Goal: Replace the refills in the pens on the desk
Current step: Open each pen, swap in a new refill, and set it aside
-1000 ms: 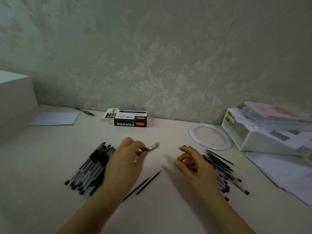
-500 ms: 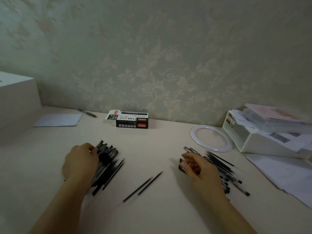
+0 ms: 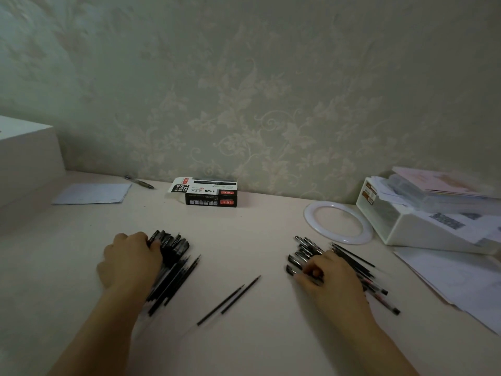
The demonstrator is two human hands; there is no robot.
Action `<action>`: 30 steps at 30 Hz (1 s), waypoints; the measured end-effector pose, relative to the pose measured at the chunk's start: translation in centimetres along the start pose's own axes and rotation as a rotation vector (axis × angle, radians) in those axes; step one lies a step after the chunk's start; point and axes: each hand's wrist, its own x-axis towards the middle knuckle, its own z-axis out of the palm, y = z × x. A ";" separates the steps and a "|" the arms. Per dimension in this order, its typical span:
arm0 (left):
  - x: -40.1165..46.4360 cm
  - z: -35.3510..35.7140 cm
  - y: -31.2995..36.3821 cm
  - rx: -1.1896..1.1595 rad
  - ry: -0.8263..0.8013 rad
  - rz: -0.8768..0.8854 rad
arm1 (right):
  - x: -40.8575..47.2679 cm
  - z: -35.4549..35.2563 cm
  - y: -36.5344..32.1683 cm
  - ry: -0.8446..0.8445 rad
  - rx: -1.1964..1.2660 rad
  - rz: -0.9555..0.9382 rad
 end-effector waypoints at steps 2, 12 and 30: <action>-0.1 -0.1 0.1 -0.004 0.003 -0.005 | -0.1 0.1 -0.1 -0.045 -0.043 0.008; -3.2 0.3 4.3 -0.285 0.132 0.436 | 0.2 -1.0 -2.1 -0.010 0.351 0.176; -8.0 3.6 7.4 -0.435 -0.284 0.969 | -0.2 1.4 -4.6 -0.204 1.068 0.308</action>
